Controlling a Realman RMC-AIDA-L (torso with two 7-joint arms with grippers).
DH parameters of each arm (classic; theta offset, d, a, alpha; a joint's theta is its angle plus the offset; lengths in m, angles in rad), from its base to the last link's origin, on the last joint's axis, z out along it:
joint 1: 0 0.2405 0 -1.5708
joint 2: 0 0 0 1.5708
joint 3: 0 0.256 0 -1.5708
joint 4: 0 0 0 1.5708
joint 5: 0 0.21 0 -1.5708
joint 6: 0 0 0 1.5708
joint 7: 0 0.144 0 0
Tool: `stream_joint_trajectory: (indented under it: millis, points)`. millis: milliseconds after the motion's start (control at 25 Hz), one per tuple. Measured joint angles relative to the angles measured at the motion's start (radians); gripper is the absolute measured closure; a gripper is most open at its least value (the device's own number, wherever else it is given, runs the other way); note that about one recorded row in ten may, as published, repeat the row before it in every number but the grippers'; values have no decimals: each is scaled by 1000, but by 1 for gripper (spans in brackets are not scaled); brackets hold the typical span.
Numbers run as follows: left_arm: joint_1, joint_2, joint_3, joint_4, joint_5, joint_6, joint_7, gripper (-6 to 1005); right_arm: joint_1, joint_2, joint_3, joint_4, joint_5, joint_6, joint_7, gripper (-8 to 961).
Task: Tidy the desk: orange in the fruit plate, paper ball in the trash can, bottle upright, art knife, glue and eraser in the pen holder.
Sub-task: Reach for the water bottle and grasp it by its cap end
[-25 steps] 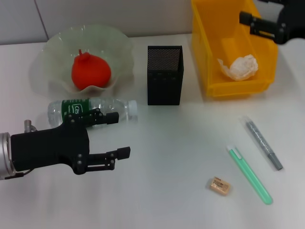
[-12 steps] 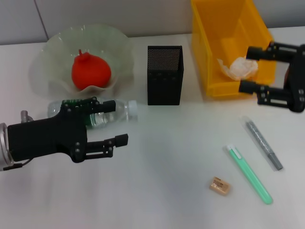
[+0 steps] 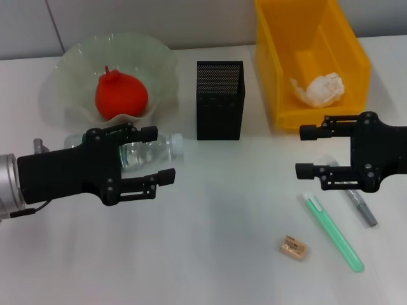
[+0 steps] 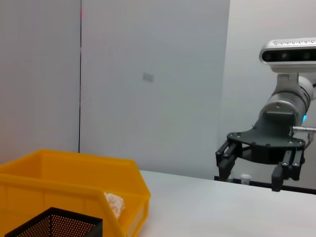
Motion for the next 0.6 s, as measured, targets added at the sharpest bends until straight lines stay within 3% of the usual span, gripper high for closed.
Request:
stream_joint_trajectory:
  millis: [200, 400, 600]
  points:
    - [-17, -8, 1, 17, 26, -25, -28, 185, 5, 0, 0, 20, -21, 26, 1, 285]
    - [-35, -31, 1, 130, 149, -108, -133, 184, 9, 0, -1, 48, -71, 50, -4, 285]
    - [-75, -30, 2, 186, 223, -131, -219, 184, 6, 1, -1, 67, -86, 58, -5, 284]
